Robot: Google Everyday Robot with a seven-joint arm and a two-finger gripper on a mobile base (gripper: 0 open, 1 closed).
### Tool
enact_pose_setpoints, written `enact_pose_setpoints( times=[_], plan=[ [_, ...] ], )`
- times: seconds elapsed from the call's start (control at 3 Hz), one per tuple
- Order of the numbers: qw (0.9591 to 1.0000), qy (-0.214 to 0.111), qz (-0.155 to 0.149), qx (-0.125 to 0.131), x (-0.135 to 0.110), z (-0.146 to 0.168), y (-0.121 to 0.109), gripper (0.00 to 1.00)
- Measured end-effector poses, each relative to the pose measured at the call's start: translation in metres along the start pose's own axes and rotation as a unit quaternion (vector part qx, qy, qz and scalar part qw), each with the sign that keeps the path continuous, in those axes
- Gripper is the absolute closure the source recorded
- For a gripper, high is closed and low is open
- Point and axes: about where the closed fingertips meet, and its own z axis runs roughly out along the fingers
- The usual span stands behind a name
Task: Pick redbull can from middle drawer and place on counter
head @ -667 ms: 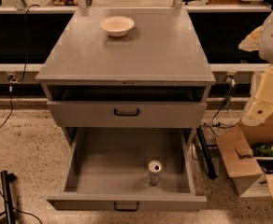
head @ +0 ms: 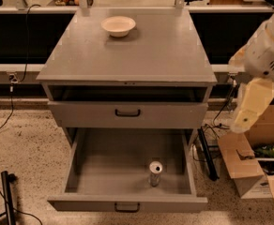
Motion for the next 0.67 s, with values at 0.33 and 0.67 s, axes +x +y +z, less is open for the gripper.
enact_pose_setpoints(
  times=[0.33, 0.67],
  plan=[
    [0.9981, -0.047, 0.018, -0.035, 0.01, 0.065, 0.013, 0.0],
    [0.9915, -0.117, 0.039, -0.043, 0.023, 0.114, 0.044, 0.0]
  ],
)
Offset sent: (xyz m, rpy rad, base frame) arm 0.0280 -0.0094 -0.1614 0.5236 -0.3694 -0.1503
